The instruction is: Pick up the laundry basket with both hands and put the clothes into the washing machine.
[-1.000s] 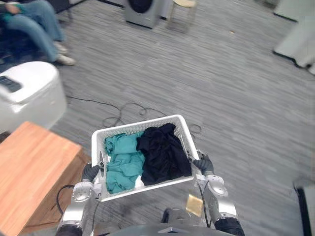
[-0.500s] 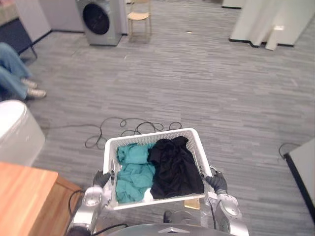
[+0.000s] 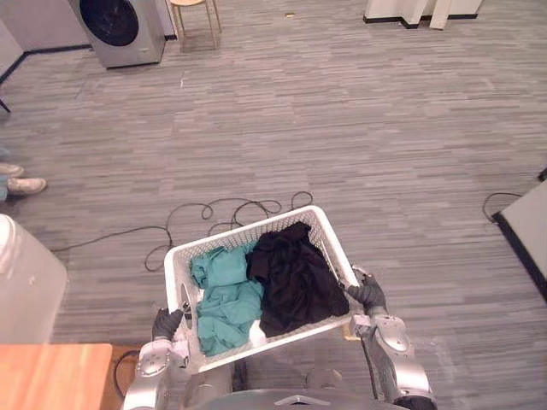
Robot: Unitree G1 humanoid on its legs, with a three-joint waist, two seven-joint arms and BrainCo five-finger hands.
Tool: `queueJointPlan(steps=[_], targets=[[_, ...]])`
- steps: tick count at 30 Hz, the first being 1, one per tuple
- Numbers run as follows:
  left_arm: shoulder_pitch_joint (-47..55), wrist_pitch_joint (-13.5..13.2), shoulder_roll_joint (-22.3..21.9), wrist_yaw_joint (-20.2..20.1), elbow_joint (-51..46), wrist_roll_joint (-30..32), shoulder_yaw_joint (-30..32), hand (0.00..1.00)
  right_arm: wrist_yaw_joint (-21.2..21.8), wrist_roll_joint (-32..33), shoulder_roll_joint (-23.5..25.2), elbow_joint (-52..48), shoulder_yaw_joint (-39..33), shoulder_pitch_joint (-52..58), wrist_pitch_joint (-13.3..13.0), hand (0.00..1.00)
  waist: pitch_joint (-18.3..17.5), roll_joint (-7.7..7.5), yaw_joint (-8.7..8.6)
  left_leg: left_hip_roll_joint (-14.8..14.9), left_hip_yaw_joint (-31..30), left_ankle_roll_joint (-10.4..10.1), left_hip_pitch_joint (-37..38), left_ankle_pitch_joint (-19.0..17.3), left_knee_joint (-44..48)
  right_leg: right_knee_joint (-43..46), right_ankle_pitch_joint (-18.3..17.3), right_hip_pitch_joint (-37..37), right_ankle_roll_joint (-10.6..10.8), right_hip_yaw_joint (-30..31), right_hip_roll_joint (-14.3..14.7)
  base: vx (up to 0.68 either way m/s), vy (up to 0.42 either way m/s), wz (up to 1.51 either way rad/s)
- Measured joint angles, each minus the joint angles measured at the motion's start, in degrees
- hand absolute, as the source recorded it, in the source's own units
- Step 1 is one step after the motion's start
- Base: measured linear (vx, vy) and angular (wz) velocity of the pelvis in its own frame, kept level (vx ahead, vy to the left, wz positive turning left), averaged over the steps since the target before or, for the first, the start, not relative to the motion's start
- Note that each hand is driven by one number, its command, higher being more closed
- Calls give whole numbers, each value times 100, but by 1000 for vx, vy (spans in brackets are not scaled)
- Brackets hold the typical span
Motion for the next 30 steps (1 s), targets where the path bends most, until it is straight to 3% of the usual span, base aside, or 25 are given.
queueJointPlan(steps=[1,2,3,4,5,6,7,10,11,12,13,14,16,18,19,20,21,22,23,24,26,27,28,30], targets=[[2,18,29,33,-2,0,-12,100,-1,-10,45,28,-4,55,4,100,55,-73,-37,-253,-18,108,294,-92,-88,891,427,-318,-382,-21,-156,472,293,7],[2,22,43,39,-3,1,-19,100,-3,-9,86,31,-29,88,6,100,59,-71,-71,-353,-39,158,468,-109,-180,1293,749,-442,-547,-14,-212,397,204,34],[2,39,57,54,-6,2,-77,100,-15,-10,128,27,-58,137,7,100,87,-33,-163,-447,-139,275,813,-160,-366,1869,1164,-575,-559,0,-202,322,114,26],[-1,41,89,74,-18,2,-86,100,-13,-8,139,14,-38,138,6,100,104,-34,-170,-481,-174,300,989,-175,-461,2114,1018,-679,-584,-50,-167,476,106,11],[-41,41,176,76,-28,2,-130,100,-15,-8,199,-25,-39,131,-6,100,128,-14,-166,-501,-218,318,1337,-186,-706,2421,622,-942,-666,-209,24,454,48,-4],[-67,51,180,85,-129,2,-122,100,-37,-5,256,-97,-69,150,-5,100,151,-46,-182,-444,-276,320,1571,-187,-924,2305,353,-1225,-608,-390,304,452,18,4],[-83,57,182,86,-236,3,-127,100,-49,14,310,-202,-114,188,-1,100,178,-39,-209,-414,-355,319,1680,-187,-1013,2133,265,-1339,-574,-543,409,312,-27,31],[-238,61,201,85,-586,8,-283,100,-53,39,473,-854,-389,434,-15,100,313,-34,-290,-131,-535,190,2290,-311,-1475,-80,366,-1543,-516,-1498,687,469,-57,36],[-326,64,222,85,-597,11,-347,100,-61,41,498,-1013,-423,497,-15,100,338,-11,-248,-35,-541,118,2530,-362,-1582,-1264,791,-1503,-542,-1710,800,415,-52,3],[-398,69,224,85,-597,17,-362,100,-78,42,502,-1143,-440,557,-12,100,264,-162,-210,-27,-546,102,2675,-370,-1617,-2093,1212,-1468,-549,-1689,847,559,-97,10],[-435,71,213,83,-594,26,-385,100,-108,52,488,-1215,-440,611,-33,100,259,-173,-227,-12,-610,96,2781,-374,-1603,-2436,1736,-1420,-582,-1614,860,592,-150,39],[-474,71,165,82,-595,79,-464,100,-165,137,448,-1239,-452,652,-55,100,202,-193,-349,92,-792,93,2950,-375,-1523,-2092,2006,-1359,-757,-1734,845,693,-218,65],[-595,89,47,82,-567,125,-603,100,-185,154,324,-1382,-610,780,-46,100,189,66,-523,399,-838,-8,2796,-317,-685,-1326,1384,-1366,-976,-2144,805,650,-224,67],[-613,113,-15,82,-563,129,-650,100,-186,170,295,-1419,-665,850,-36,100,145,241,-587,636,-837,-432,2350,52,515,-1112,984,-1194,-1083,-2280,911,562,-178,27],[-601,125,-57,82,-532,129,-620,100,-186,170,274,-1512,-652,890,-4,100,184,363,-604,865,-875,-810,1831,904,1767,-1124,748,-854,-1190,-2363,1023,619,-196,6],[-590,127,-79,80,-512,122,-585,100,-196,176,257,-1576,-609,880,-3,100,186,424,-587,1060,-894,-1085,1396,1514,2846,-1182,585,-596,-1239,-2379,1113,710,-217,-20],[-536,126,-100,80,-513,120,-568,100,-198,193,255,-1571,-584,888,-2,100,232,478,-494,1243,-805,-1068,914,1678,4050,-1353,442,-127,-1331,-2324,1292,538,-145,-40],[-425,122,-97,80,-514,110,-536,100,-205,192,224,-1567,-502,916,-2,100,249,480,-420,1375,-711,-901,532,1558,4814,-1570,304,353,-1348,-2223,1410,504,-122,-54],[-373,117,-95,78,-514,102,-510,100,-211,192,201,-1568,-442,935,-5,100,257,437,-357,1421,-607,-801,338,1447,5015,-1641,206,546,-1335,-2145,1419,478,-85,-51],[-306,114,-102,77,-515,64,-474,100,-227,192,151,-1575,-363,950,-8,100,262,387,-277,1549,-262,-549,-25,1149,5004,-1808,24,888,-1305,-1955,1432,436,-59,-44],[-237,110,-173,76,-518,50,-416,100,-332,191,-54,-1574,-231,931,-3,100,230,426,-118,1565,197,-361,-600,703,3773,-2097,-139,1320,-1170,-1693,1385,465,-37,-48],[-207,108,-210,76,-530,45,-365,100,-336,190,-106,-1574,-190,906,-2,100,226,431,-65,1536,305,-368,-705,604,3169,-2135,-191,1410,-1124,-1608,1367,434,29,-50],[-140,108,-265,76,-565,23,-323,100,-335,182,-158,-1573,-173,848,-1,100,222,433,-6,1442,360,-422,-785,577,2028,-2163,-282,1511,-1032,-1513,1327,481,84,-57],[30,99,-381,77,-637,16,-218,100,-321,106,-184,-1495,-161,783,-14,100,154,404,146,1171,42,-712,-773,861,-740,-2152,-676,1800,-878,-1268,1256,605,141,-57]])
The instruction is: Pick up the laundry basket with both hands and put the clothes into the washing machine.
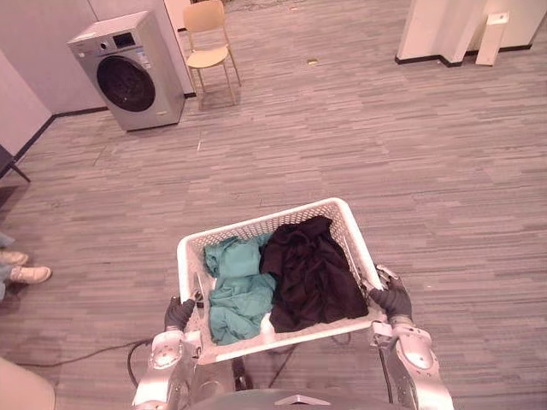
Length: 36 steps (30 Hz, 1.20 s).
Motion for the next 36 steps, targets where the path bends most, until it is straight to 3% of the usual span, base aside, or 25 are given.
queueJointPlan(steps=[1,2,4,5,6,7,8,9,11,12,13,14,15,16,17,18,20,21,24,28,29,36], targets=[[23,0,-14,2,0,0,0,100,-13,-22,-18,124,-17,-68,0,100,-34,-14,10,-33,-109,-52,-69,64,-252,4,-82,82,45,63,-18,661,200,-50],[89,11,-4,5,24,1,12,100,-6,-75,-69,438,-36,-261,9,100,-82,-96,20,-89,-64,-40,-146,243,-461,-82,-258,334,246,183,-162,757,280,-56],[135,12,-31,23,175,2,-16,100,9,-188,-70,801,-98,-343,0,100,-368,-350,62,-517,56,149,-143,985,-537,51,-395,598,503,481,-537,827,330,-52],[161,11,7,23,421,2,-20,100,52,-210,6,1078,-118,-375,-15,100,-718,-657,-18,-967,64,408,39,1494,-647,843,-419,338,628,691,-914,856,299,7],[-16,43,77,30,584,14,-16,100,70,-229,110,1251,-229,-429,26,100,-695,-939,-155,-1280,50,621,278,1321,-621,1976,232,-63,1182,825,-1103,853,286,29],[-98,58,134,29,626,24,-47,100,96,-241,173,1351,-281,-447,57,100,-687,-950,-180,-1307,-12,649,392,1203,-612,2508,836,-279,1165,829,-1026,792,219,45],[-133,77,280,34,674,47,-137,100,113,-292,304,1397,-289,-443,105,100,-659,-957,-201,-1300,-116,668,790,1095,-822,3539,1678,-721,940,842,-924,716,196,6],[-87,79,323,36,690,46,-118,100,132,-397,346,1393,-247,-431,107,100,-562,-937,-238,-1275,-118,727,1281,1055,-979,4204,1649,-1071,737,788,-894,666,167,-8],[-102,78,324,38,694,46,-120,100,132,-416,347,1386,-249,-418,98,100,-452,-805,-255,-1189,-197,746,1832,1041,-1124,4421,1402,-1353,554,575,-929,507,86,-8],[-162,69,336,39,693,46,-112,100,132,-415,350,1325,-244,-420,81,100,-398,-703,-269,-1092,-252,755,2142,1032,-1251,4255,1158,-1698,436,292,-1058,413,31,0],[-227,55,365,39,693,46,-111,100,129,-415,360,1248,-229,-444,57,100,-342,-646,-285,-1026,-254,768,2293,1007,-1314,3878,994,-1986,454,114,-1152,361,-14,4],[-292,38,394,39,694,42,-111,100,124,-415,386,1234,-228,-484,4,100,-305,-629,-316,-973,-258,710,2372,963,-1322,3253,925,-2167,531,11,-1168,325,-70,20],[-345,13,401,43,696,39,-102,100,99,-416,417,1161,-231,-532,5,100,-303,-626,-349,-883,-267,608,2421,780,-1291,2037,943,-2265,651,-7,-1116,394,-130,48],[-375,4,471,42,713,33,-108,100,93,-416,454,1088,-230,-459,5,100,-314,-776,-406,-955,-280,367,2452,482,-1207,540,1735,-2136,663,10,-1111,328,-142,55],[-381,-8,553,38,706,22,-127,100,87,-423,516,1051,-226,-414,4,100,-308,-984,-408,-1075,-321,296,2527,357,-1204,107,2513,-2106,689,12,-1220,370,-200,45],[-467,-14,394,52,963,6,-45,100,46,-441,485,1165,-226,-439,28,100,-214,-917,-373,-961,-422,168,2709,56,-1241,248,2121,-2022,712,-171,-1218,316,-193,23],[-344,1,109,88,992,12,-30,100,17,-643,273,1186,-254,-464,90,100,-311,-641,-293,-646,-418,136,2592,35,-1233,-248,2219,-1837,654,-376,-940,272,-171,10],[-307,1,125,87,1004,12,-27,100,53,-643,227,1186,-251,-456,86,100,-340,-592,-270,-590,-417,136,2570,36,-1235,-377,2254,-1813,644,-407,-879,167,-96,1],[-285,0,137,85,1230,5,-16,100,158,-652,148,1355,-224,-547,111,100,-344,-568,-247,-380,-456,127,2506,46,-1255,-968,2500,-1589,580,-510,-645,167,-81,0],[-291,-3,169,30,1397,7,-26,100,185,-641,167,1675,-225,-579,94,100,-336,-543,-266,-390,-552,126,2514,48,-1264,-1722,2883,-1204,601,-566,-611,63,37,1],[-193,1,440,-6,1578,9,-100,100,308,-637,339,2167,-220,-689,131,100,-337,-594,-267,-610,-535,101,2415,-260,-1312,-2909,3740,-854,746,-512,-767,0,0,0],[-197,1,457,-6,1632,9,-111,100,310,-624,350,2203,-220,-593,128,100,-337,-595,-283,-602,-511,105,2451,-256,-1356,-2908,3736,-852,748,-489,-756,0,0,-1]])
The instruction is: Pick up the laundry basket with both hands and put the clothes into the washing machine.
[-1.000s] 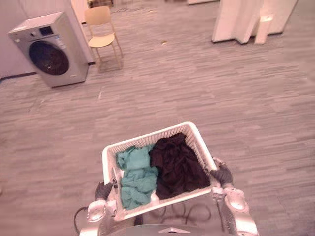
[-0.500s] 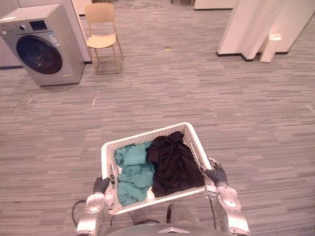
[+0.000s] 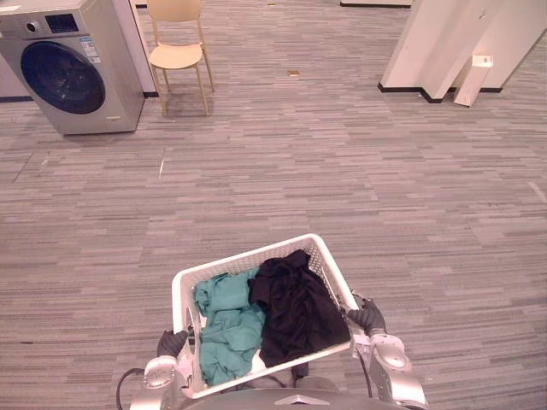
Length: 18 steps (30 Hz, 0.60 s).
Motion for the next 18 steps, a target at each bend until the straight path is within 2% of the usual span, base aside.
queueJointPlan(steps=[7,10,11,13,14,15,17,18], targets=[[-193,-10,234,-58,408,-11,-22,100,31,294,247,274,-22,333,-25,100,-1,-35,-94,133,70,-50,87,-33,-12,15,-56,93,-40,-14,76,-7,-15,-1],[-260,-9,323,-99,497,-11,-66,100,56,517,324,445,-52,428,-37,100,-5,-33,-197,265,-69,-125,-60,-147,204,47,-215,133,-88,-158,180,0,-57,20],[-317,-36,345,-106,503,-15,-66,100,62,556,324,444,-52,421,-36,100,26,20,-199,405,-107,-164,-265,-369,635,171,-337,101,-78,-189,270,-2,-56,24],[-411,-34,330,-106,517,-16,-66,100,49,635,299,424,-51,400,-43,100,101,137,-198,612,-171,-214,-461,-593,1241,457,-591,88,-63,-283,413,6,-47,17],[-434,-38,325,-106,518,-26,-66,100,50,670,281,421,-51,393,-50,100,119,138,-194,621,-168,-217,-550,-597,1476,543,-673,91,-39,-302,412,39,-47,41],[-553,-93,289,-105,483,-54,-65,100,44,746,208,406,-57,353,-106,100,223,149,-156,647,-172,-135,-1008,-460,2569,765,-835,124,-44,-427,340,19,-24,41],[-724,-123,231,-105,372,-88,-55,100,38,798,100,316,-62,201,-137,100,461,151,-108,620,-219,-151,-1403,-21,3555,931,-995,278,-60,-431,216,-23,43,21],[-783,-154,241,-105,333,-168,-47,100,34,845,30,149,-57,150,-154,100,503,28,-75,555,-168,-143,-1664,51,3940,916,-1057,295,-18,-401,-40,-17,120,0]])
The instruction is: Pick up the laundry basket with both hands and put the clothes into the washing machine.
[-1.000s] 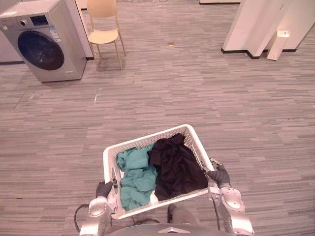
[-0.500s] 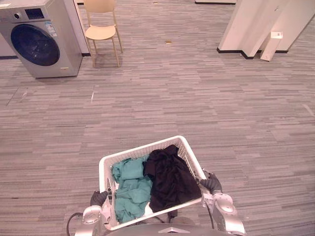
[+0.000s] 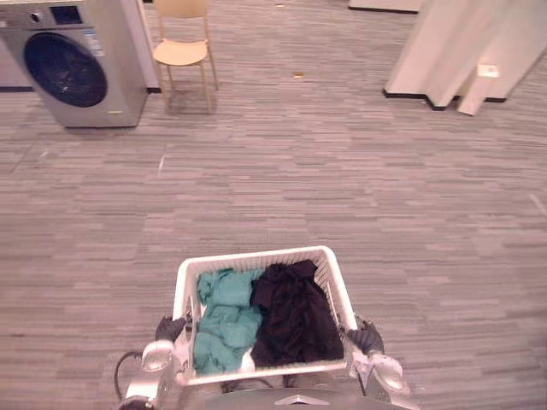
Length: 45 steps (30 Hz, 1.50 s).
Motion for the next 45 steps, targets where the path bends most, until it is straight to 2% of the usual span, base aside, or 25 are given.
queueJointPlan(steps=[3,5,8,9,10,11,12,13,14,16,21,23,25,26,28,30,31,33,35,37,39,41,42,43,45], targets=[[-64,-8,-129,0,-24,-263,-12,100,-25,7,-232,-221,-1,-294,-26,100,7,-7,-9,66,103,69,-439,-375,-700,-210,-123,-76,179,40,-365,29,137,2],[-44,6,-239,5,-107,-295,-22,100,-53,7,-375,-180,-3,-463,9,100,-1,35,-15,207,-226,-135,-545,-277,-2143,-322,-234,-155,529,135,-502,117,267,7],[8,28,-294,162,-148,-328,-140,100,-174,-78,-369,-181,-52,-468,55,100,-65,233,29,397,-204,-283,-594,-89,-1985,432,-435,-363,1049,258,-727,241,511,-1],[-18,33,-200,173,-218,-361,-210,100,-201,-121,-302,-194,-114,-469,60,100,-63,38,90,147,-44,-197,-643,-216,-1705,622,-533,-406,1060,362,-1038,311,575,-6],[-19,39,-115,186,-231,-394,-311,100,-206,-124,-204,-222,-147,-383,58,100,-139,-105,64,-194,46,-8,-637,-439,-1621,694,-535,-386,973,423,-1357,383,504,7],[-64,47,-29,191,-244,-410,-392,100,-207,-124,-146,-242,-160,-366,62,100,-191,-264,32,-533,162,251,-500,-630,-1582,1476,-568,-656,506,544,-1674,314,366,12],[-61,54,-12,196,-278,-412,-384,100,-207,-125,-132,-240,-160,-365,70,100,-158,-256,36,-661,212,383,-391,-706,-1593,1993,-450,-910,98,608,-1801,371,443,5],[-22,88,1,209,-448,-412,-383,100,-207,-128,-117,-243,-173,-388,62,100,-61,-159,28,-871,310,547,-61,-751,-1699,3077,-30,-1368,-876,710,-2019,268,363,-3],[-11,92,17,228,-506,-412,-389,100,-209,-123,-91,-242,-176,-376,60,100,-15,-104,8,-935,365,641,137,-806,-1767,3655,61,-1569,-1097,844,-2049,459,488,0],[20,127,210,273,-715,-412,-381,100,-201,-114,102,-255,-165,-371,63,100,73,-3,-60,-1250,315,782,944,-875,-2297,5545,-749,-2114,-650,1261,-1475,471,368,5],[-184,131,335,280,-1039,-414,-297,100,-224,-73,265,-768,-181,-446,89,100,267,36,-297,-1496,32,924,2178,-902,-3460,5091,-1820,-2687,-537,227,-169,520,151,21],[-296,148,295,280,-1125,-416,-369,100,-231,-62,311,-1268,-274,-203,155,100,322,154,-306,-1283,-85,684,2773,-1018,-3806,3587,-1502,-2795,-488,-243,429,644,63,40],[-398,148,232,272,-1122,-416,-431,100,-233,-8,362,-1560,-390,-38,124,100,225,62,-530,-1216,-484,539,3036,-1088,-3776,1847,-113,-2676,-685,-195,731,803,-15,93],[-457,171,56,277,-1116,-413,-466,100,-238,14,285,-1565,-532,-3,122,100,166,225,-658,-1024,-704,438,3107,-1154,-3550,2240,39,-2692,-1099,-261,753,771,-65,85],[-540,224,-60,279,-1109,-404,-509,100,-262,47,158,-1680,-619,8,199,100,179,290,-738,-959,-725,135,2774,-888,-2215,3027,-650,-2581,-1228,-403,585,761,-95,62],[-363,232,-258,278,-1109,-404,-443,100,-241,57,66,-1912,-564,170,223,100,248,418,-737,-795,-520,-575,2140,695,-114,2970,-1101,-1751,-1256,-421,658,740,-118,30],[-169,207,-348,278,-1208,-406,-374,100,-237,71,-11,-2117,-417,305,171,100,237,534,-692,-525,-367,-590,1487,1513,1403,2636,-1348,-1098,-1202,-406,788,702,-96,-16],[35,127,-388,277,-1368,-409,-239,100,-241,83,-32,-2206,-275,343,108,100,254,613,-397,-140,-81,-67,375,859,3053,2203,-1684,-242,-1142,-165,986,703,-59,-51],[136,129,-385,276,-1365,-417,-152,100,-316,82,-104,-2201,-97,303,124,100,250,574,-110,155,361,341,-442,134,2489,1841,-1926,394,-1090,127,894,608,13,-59],[281,128,-435,276,-1408,-424,-95,100,-387,77,-178,-2197,3,253,145,100,244,494,61,178,657,353,-770,-242,777,1701,-2164,733,-945,395,681,539,79,-53],[558,124,-510,276,-1632,-430,-7,100,-362,69,-298,-2050,85,91,145,100,129,495,282,-45,125,181,-833,-56,-1878,1838,-2595,833,-726,894,438,672,225,-104],[696,132,-484,277,-1696,-428,11,100,-320,44,-313,-1798,85,16,139,100,-9,378,353,-126,-177,31,-868,235,-2524,1933,-2951,970,-488,1180,187,622,277,-100],[887,179,-494,285,-1667,-417,-24,100,-282,32,-283,-1574,81,131,168,100,-310,85,332,-467,-51,1,-795,672,-2401,2076,-3136,1148,-234,1424,-167,819,348,-64],[986,188,-541,297,-1580,-412,-78,100,-236,23,-318,-1425,37,190,162,100,-474,-14,302,-724,-105,123,-700,1021,-2209,2770,-3097,979,-163,1629,-370,1011,378,-35],[899,275,-450,339,-1510,-387,-99,100,-211,-12,-176,-1176,-64,193,189,100,-458,-305,52,-1067,17,339,-353,592,-1882,4835,-1808,279,-250,1775,-608,811,235,6]])
